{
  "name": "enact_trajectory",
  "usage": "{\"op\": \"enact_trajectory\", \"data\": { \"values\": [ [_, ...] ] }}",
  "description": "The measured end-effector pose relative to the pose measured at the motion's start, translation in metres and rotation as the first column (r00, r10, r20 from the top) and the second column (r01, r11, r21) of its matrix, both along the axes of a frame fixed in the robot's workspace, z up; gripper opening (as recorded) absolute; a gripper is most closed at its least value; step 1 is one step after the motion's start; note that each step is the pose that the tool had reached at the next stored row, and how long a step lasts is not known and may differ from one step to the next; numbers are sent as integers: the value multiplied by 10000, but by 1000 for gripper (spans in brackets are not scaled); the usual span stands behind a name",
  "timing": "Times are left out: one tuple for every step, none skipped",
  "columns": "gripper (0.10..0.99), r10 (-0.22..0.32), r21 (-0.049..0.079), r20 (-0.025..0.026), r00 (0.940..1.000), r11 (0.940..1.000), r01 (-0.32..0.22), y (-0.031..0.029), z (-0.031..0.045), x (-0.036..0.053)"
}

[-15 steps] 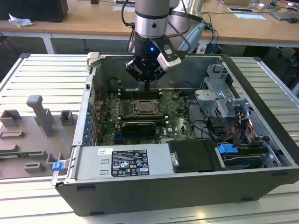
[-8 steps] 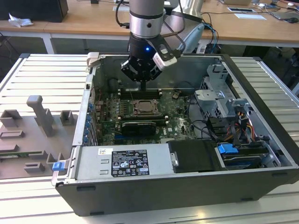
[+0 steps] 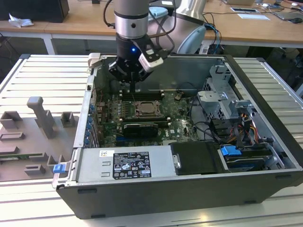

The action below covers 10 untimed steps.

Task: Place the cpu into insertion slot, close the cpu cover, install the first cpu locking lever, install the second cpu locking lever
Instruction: 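Install the first cpu locking lever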

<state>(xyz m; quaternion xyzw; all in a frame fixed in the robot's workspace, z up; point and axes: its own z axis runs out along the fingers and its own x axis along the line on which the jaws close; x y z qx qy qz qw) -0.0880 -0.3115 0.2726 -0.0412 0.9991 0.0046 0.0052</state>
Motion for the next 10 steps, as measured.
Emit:
{"op": "enact_trajectory", "data": {
  "values": [
    [106,-3,0,0,10000,10000,3,0,-2,-29],
    [106,-2,0,0,10000,10000,2,0,-4,-59],
    [106,-2,1,0,10000,10000,2,1,-7,-88],
    [106,-4,1,1,10000,10000,4,5,-14,-114],
    [106,-4,2,1,10000,10000,4,13,-21,-130],
    [106,-3,-2,-2,10000,10000,3,25,-31,-137],
    [106,-2,1,0,10000,10000,2,41,-44,-139],
    [106,-2,1,1,10000,10000,2,60,-56,-140],
    [106,-2,1,1,10000,10000,2,82,-65,-140],
    [106,-3,1,0,10000,10000,3,105,-73,-141]
  ]
}}
